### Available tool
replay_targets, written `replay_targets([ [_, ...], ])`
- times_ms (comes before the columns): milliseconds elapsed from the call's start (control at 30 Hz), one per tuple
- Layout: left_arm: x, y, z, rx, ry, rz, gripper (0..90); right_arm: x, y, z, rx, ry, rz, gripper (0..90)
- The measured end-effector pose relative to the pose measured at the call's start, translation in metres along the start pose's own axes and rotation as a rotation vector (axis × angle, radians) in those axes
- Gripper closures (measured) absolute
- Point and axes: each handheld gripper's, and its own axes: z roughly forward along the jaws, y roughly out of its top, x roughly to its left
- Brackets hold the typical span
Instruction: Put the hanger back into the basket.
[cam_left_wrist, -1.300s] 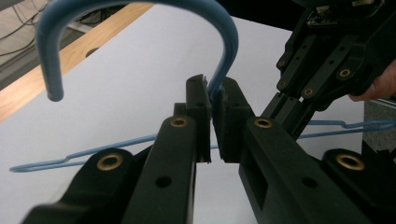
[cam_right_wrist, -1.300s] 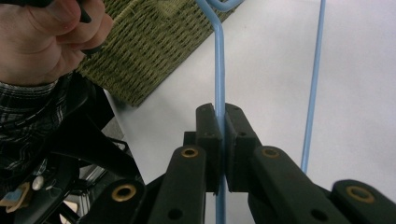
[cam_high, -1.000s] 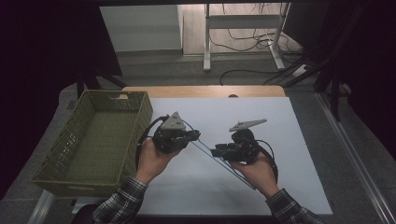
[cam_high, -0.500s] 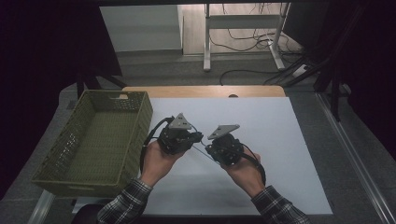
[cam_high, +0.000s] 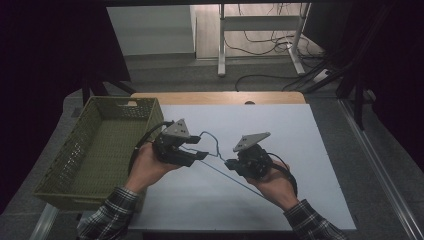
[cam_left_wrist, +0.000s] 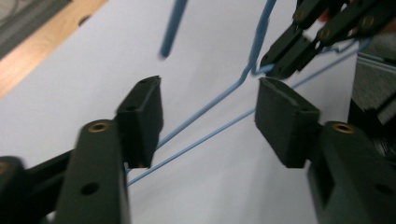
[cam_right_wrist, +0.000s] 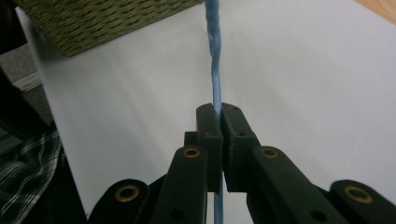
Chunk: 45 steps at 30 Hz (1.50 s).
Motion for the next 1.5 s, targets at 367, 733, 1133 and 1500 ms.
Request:
replay_targets([
  [367, 0.01, -0.011, 0.017, 0.117, -0.124, 0.134, 44.8, 0.0, -0.004, -0.011, 0.025, 0.088, -0.04, 87.3],
  [733, 0.009, -0.005, 0.041, 0.19, -0.219, 0.286, 68.9, 0.003, -0.003, -0.015, 0.021, 0.129, -0.077, 87.3],
  [1133, 0.002, -0.003, 0.037, 0.175, -0.311, 0.315, 87.5, -0.006, -0.006, -0.021, 0.02, 0.133, -0.077, 82.9],
  [1500, 0.008, 0.003, 0.017, 0.159, -0.222, 0.14, 87.6, -0.008, -0.005, -0.044, -0.05, 0.003, -0.054, 50.6],
])
